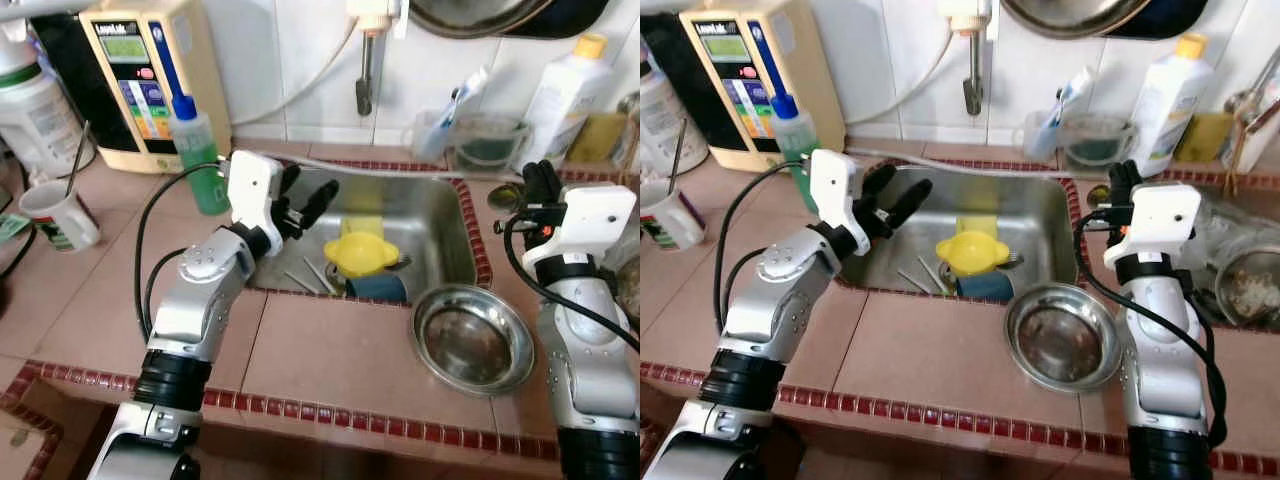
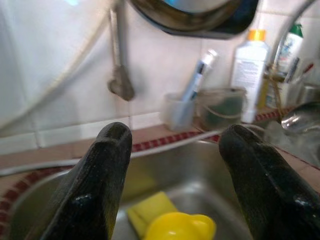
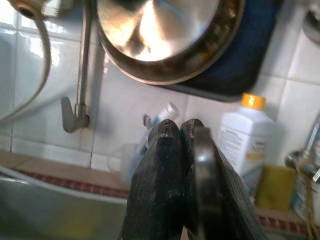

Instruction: Kitchen organization

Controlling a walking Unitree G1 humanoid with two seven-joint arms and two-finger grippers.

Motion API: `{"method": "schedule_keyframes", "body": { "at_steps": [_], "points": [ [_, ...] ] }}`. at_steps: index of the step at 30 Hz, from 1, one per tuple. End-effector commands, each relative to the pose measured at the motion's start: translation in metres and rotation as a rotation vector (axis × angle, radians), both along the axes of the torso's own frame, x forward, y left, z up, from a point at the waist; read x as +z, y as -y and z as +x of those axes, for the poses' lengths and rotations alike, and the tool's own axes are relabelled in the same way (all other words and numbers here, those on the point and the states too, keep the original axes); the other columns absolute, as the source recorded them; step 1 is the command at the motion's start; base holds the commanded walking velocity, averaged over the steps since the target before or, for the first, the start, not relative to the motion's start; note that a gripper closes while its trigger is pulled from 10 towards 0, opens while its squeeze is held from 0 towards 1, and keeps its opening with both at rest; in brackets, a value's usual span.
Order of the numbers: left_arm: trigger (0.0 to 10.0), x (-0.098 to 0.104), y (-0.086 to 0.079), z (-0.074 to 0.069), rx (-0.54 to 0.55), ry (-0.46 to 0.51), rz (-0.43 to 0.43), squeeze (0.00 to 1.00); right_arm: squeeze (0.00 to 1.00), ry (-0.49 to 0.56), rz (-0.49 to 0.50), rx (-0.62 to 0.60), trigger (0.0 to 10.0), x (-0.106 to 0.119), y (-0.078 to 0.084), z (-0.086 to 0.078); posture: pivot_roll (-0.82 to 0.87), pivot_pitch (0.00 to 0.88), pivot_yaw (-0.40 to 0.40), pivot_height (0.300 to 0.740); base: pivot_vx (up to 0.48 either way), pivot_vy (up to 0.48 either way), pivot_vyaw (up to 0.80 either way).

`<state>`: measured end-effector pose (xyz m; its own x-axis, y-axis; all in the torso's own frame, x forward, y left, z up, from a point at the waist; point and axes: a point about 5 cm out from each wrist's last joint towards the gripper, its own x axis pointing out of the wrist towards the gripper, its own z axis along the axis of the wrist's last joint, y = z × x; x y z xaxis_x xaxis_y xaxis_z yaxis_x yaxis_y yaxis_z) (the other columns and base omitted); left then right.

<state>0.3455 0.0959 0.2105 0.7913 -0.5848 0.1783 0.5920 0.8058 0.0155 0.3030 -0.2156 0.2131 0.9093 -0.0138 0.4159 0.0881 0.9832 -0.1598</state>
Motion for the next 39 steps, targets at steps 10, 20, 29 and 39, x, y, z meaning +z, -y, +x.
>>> {"method": "schedule_keyframes", "body": {
  "at_steps": [10,20,29,39],
  "points": [
    [10.0,-0.003,0.002,-0.014,-0.069,-0.095,0.050,0.00,0.00,-0.142,0.192,-0.043,10.0,-0.006,0.010,0.009,-0.10,0.135,0.024,0.740,0.000,0.000,0.00],
    [10.0,0.002,0.013,-0.041,-0.218,-0.143,0.086,0.00,0.00,-0.196,0.268,0.052,10.0,-0.002,0.017,0.016,-0.07,0.212,0.025,0.740,0.000,0.000,0.00],
    [10.0,0.011,0.024,-0.059,-0.306,-0.168,0.071,0.00,0.00,-0.219,0.345,0.126,10.0,0.001,0.016,0.032,-0.06,0.271,0.028,0.740,0.000,0.000,0.00],
    [10.0,0.022,0.035,-0.064,-0.370,-0.162,0.050,0.00,0.00,-0.247,0.492,0.301,10.0,0.003,-0.002,0.046,-0.06,0.297,0.037,0.740,0.000,0.000,0.00]
  ]
}}
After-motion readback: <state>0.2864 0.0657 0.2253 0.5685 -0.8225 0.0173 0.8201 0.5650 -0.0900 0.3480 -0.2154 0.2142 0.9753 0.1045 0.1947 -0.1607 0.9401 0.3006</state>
